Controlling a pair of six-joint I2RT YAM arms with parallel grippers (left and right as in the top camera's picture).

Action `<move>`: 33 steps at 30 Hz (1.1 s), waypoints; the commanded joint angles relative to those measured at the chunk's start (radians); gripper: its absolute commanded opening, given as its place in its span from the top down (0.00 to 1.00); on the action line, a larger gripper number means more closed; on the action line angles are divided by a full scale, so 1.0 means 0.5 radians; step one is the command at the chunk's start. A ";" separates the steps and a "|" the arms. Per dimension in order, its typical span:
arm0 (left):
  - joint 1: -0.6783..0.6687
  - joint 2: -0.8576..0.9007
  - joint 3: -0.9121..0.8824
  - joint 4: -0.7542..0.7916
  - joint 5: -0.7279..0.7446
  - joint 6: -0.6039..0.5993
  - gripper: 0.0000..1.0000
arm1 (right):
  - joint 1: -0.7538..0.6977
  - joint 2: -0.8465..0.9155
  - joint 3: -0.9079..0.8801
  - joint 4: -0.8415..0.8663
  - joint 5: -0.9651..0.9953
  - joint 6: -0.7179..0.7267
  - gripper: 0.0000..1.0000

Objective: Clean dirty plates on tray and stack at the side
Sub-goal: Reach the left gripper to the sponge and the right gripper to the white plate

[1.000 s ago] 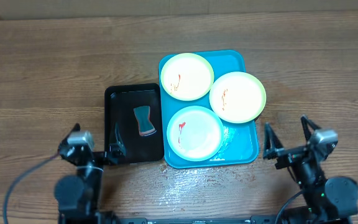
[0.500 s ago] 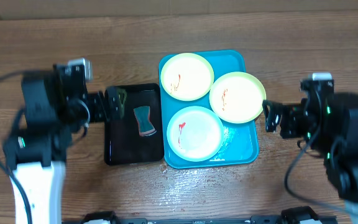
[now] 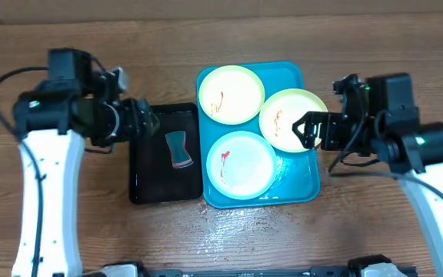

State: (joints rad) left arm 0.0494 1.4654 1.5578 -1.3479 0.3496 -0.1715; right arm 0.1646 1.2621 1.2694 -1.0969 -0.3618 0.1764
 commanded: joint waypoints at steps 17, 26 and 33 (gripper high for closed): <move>-0.354 0.971 -0.439 0.810 -0.292 -0.517 0.46 | 0.468 0.163 -0.456 0.205 0.237 0.353 0.16; -0.402 1.037 -0.439 0.840 -0.486 -0.494 0.87 | 0.477 0.173 -0.622 0.362 0.379 0.538 0.20; -0.397 1.033 -0.338 0.632 -0.511 -0.396 0.96 | 0.477 0.174 -0.768 0.575 0.395 0.528 0.20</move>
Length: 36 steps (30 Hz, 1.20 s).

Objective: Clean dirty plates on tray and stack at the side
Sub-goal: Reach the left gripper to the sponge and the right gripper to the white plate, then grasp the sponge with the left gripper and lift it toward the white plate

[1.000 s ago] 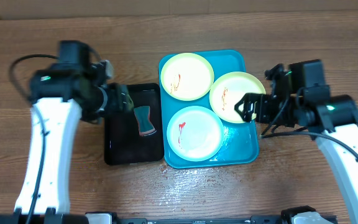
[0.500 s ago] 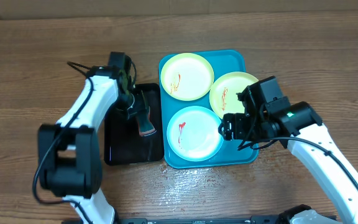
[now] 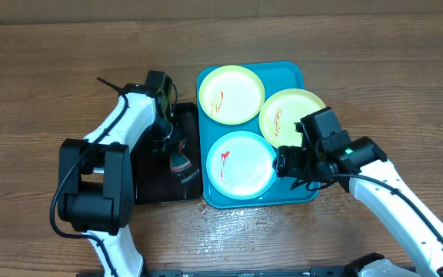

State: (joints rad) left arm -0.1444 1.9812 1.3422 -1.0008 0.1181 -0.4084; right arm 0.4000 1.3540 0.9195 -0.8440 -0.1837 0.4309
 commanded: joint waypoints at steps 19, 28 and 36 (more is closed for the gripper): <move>-0.014 -0.256 0.855 -0.703 -0.100 0.325 0.96 | 0.011 0.529 -0.272 0.691 0.053 -0.169 0.66; -0.158 -0.449 0.851 -0.652 -0.026 0.340 0.96 | 0.011 0.581 -0.272 0.811 0.319 -0.036 0.96; -0.516 -0.232 0.787 -0.459 0.027 0.173 0.96 | 0.011 0.581 -0.273 0.772 0.336 -0.017 0.96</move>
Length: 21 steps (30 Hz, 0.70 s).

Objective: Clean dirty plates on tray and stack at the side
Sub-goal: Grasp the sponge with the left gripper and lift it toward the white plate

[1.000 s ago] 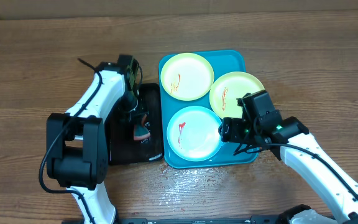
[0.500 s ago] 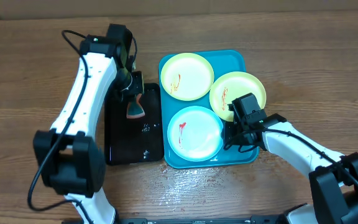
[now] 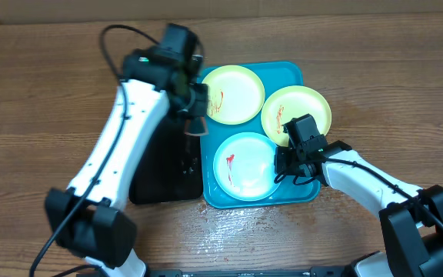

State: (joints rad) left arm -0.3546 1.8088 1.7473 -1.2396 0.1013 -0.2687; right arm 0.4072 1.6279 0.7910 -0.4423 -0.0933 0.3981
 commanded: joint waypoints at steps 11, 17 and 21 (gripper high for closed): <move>-0.362 0.638 -0.023 0.134 0.247 -0.183 0.96 | -0.004 0.033 -0.017 -0.052 0.186 0.102 0.96; -0.440 0.889 -0.023 0.127 -0.109 -0.136 0.96 | -0.003 0.033 -0.017 -0.053 0.186 0.102 0.96; -0.443 0.963 -0.023 0.099 -0.378 -0.217 0.96 | -0.003 0.033 -0.017 -0.063 0.186 0.095 0.96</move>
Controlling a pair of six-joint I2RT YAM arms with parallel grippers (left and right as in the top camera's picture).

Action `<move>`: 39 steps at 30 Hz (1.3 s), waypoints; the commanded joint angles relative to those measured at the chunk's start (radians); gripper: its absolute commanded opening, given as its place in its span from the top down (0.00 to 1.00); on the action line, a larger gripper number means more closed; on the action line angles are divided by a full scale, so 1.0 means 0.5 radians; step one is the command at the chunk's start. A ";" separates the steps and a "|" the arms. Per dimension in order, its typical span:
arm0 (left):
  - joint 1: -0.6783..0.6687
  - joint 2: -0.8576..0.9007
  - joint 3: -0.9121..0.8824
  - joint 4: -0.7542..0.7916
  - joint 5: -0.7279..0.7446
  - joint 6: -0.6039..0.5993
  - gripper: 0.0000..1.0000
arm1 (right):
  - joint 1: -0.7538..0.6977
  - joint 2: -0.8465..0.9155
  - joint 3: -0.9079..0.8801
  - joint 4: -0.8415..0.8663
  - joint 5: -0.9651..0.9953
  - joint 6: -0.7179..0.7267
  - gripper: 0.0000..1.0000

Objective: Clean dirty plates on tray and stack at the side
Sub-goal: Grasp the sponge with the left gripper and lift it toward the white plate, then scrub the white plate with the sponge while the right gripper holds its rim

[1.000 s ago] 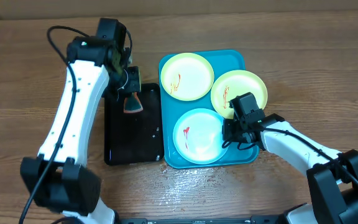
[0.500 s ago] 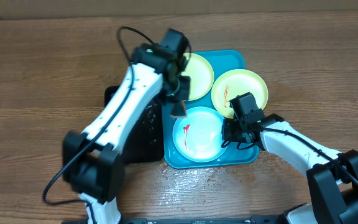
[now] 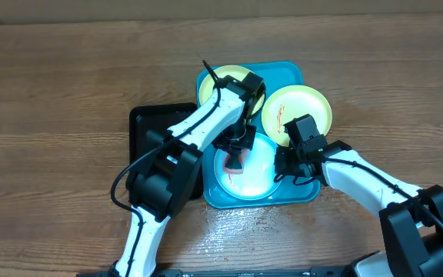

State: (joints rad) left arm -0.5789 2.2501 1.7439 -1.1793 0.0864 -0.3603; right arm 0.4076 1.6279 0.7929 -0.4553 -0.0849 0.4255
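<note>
On the blue tray (image 3: 292,71) lie three plates. The light blue plate (image 3: 258,175) is nearest the front, and my left gripper (image 3: 235,154) presses a grey-and-red sponge (image 3: 233,164) onto its left part, shut on it. My right gripper (image 3: 281,165) is at that plate's right rim and looks shut on the rim. A yellow plate (image 3: 223,81) at the back left is partly hidden by my left arm. The second yellow plate (image 3: 302,108), at the back right, shows orange-red smears.
A black tray (image 3: 151,127) lies left of the blue tray with nothing on it, partly under my left arm. Bare wooden table surrounds both trays. A wet patch glistens on the wood in front of the blue tray.
My left gripper has moved with the sponge from the blue tray's left edge to the light blue plate, where the sponge now rests. The right gripper stays at the plate's rim.
At first the sponge lay on the black tray with both grippers away from the plates. Then my left gripper was down on the sponge and my right neared the light blue plate. Later the sponge was held by the blue tray's left edge; now it is on the light blue plate.
</note>
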 commanded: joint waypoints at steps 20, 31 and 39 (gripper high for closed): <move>0.031 0.087 -0.016 0.017 0.620 0.657 0.96 | -0.004 0.033 -0.021 -0.051 0.176 0.040 0.96; -0.134 0.096 -0.019 -0.121 0.266 0.721 0.96 | -0.004 0.033 -0.021 -0.057 0.177 0.040 0.96; -0.045 0.096 -0.020 -0.165 -0.579 -0.210 0.96 | -0.004 0.033 -0.021 -0.065 0.185 0.040 0.96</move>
State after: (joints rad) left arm -0.6418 2.2688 1.7496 -1.2449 0.1364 -0.2024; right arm 0.4133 1.6260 0.7956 -0.4706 -0.0750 0.4412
